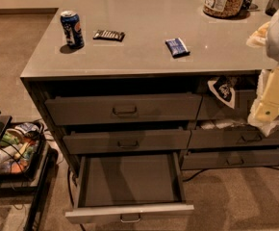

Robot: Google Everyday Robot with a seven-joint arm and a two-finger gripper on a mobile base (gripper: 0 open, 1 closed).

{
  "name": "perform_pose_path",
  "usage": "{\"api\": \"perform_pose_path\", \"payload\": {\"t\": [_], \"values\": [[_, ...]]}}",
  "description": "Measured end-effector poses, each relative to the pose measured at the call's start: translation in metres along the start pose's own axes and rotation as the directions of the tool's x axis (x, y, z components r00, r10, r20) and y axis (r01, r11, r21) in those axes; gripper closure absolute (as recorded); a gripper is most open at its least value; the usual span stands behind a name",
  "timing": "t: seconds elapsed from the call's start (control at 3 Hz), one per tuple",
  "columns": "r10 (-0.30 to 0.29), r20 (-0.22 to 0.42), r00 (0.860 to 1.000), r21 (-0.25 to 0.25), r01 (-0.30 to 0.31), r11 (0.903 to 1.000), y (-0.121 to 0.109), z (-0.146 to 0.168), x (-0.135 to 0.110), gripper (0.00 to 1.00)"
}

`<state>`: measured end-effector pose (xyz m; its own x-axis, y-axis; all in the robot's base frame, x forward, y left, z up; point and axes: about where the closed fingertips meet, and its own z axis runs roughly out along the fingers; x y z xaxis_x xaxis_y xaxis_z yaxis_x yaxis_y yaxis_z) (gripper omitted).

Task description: Close bottom drawer

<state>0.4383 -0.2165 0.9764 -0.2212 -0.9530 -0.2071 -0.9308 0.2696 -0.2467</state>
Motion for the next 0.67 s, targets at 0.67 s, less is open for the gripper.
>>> {"api": "perform_pose_path", "payload": {"t": [0.67], "values": [[-0.027, -0.029, 0.999, 0.007, 0.027, 0.9996, -0.0025, -0.0020, -0.0008, 0.00]]}}
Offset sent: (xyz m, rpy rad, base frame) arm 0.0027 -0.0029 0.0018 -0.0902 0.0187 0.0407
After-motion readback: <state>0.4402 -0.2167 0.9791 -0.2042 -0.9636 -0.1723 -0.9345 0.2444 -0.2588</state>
